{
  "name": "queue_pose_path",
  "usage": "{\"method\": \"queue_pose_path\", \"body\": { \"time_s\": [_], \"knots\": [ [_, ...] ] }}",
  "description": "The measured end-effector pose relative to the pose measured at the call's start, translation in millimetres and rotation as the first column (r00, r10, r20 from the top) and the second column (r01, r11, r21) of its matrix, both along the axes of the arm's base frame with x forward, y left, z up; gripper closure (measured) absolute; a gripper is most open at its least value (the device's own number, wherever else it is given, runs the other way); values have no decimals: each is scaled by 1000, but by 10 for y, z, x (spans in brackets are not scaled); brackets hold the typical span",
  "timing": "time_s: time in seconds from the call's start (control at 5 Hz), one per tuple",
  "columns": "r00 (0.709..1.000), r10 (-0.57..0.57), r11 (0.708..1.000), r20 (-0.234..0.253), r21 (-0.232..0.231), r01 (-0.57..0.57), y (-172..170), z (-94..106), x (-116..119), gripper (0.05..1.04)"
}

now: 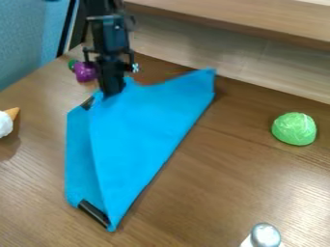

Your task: Fold the cloth from bottom right to top left

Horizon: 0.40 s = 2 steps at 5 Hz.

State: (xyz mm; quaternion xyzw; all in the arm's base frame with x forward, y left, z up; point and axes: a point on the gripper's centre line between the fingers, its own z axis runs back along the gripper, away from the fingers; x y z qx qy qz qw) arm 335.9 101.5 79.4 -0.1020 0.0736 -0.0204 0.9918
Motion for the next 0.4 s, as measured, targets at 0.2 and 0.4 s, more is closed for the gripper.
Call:
{"method": "queue_pose_path", "body": {
  "time_s": [0.2,0.4],
  "knots": [
    [998,-22,999,-52,43,24,-24,-167,12,844],
    [998,-31,998,-54,52,34,-62,-200,29,596]
  ]
}}
